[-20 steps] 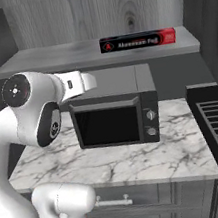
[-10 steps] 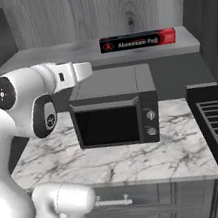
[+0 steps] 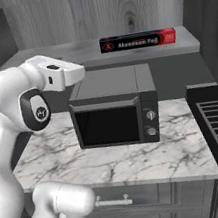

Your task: Retrieve the tupperware and aluminum foil from the cabinet and place them on the dining counter near the plate with cucumber and kebab skewer to prepare for storing leftovers.

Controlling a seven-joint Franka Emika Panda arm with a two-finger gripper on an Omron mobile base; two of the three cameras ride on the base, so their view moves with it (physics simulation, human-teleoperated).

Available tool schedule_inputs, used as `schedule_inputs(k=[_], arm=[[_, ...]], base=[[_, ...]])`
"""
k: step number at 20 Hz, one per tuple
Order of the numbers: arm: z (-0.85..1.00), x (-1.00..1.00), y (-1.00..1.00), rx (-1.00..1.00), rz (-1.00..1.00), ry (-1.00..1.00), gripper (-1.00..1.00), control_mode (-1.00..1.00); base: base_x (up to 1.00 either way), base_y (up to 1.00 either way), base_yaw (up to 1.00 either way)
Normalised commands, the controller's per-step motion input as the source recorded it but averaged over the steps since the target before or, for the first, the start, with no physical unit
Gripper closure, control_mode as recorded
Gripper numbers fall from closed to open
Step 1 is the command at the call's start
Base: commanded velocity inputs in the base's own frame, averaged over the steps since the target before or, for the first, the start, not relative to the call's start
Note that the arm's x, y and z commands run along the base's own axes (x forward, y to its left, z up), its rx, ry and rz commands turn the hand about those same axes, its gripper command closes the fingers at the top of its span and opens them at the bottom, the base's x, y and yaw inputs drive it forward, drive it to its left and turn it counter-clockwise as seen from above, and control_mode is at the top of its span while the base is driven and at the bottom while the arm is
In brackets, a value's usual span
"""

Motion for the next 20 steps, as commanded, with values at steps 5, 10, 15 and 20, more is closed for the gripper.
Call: schedule_inputs(k=[5, 10, 15, 20], arm=[[0.43, 0.11, 0.0, 0.1, -0.02, 0.07, -1.0, -1.0], [0.03, 0.13, 0.04, 0.06, 0.0, 0.12, -1.0, -1.0], [-0.05, 0.21, 0.21, 0.0, 0.0, 0.22, -1.0, -1.0], [-0.15, 0.48, 0.14, 0.0, -0.01, 0.22, -1.0, -1.0]], base=[[0.0, 0.0, 0.0], [0.0, 0.0, 0.0], [0.0, 0.0, 0.0], [0.0, 0.0, 0.0]])
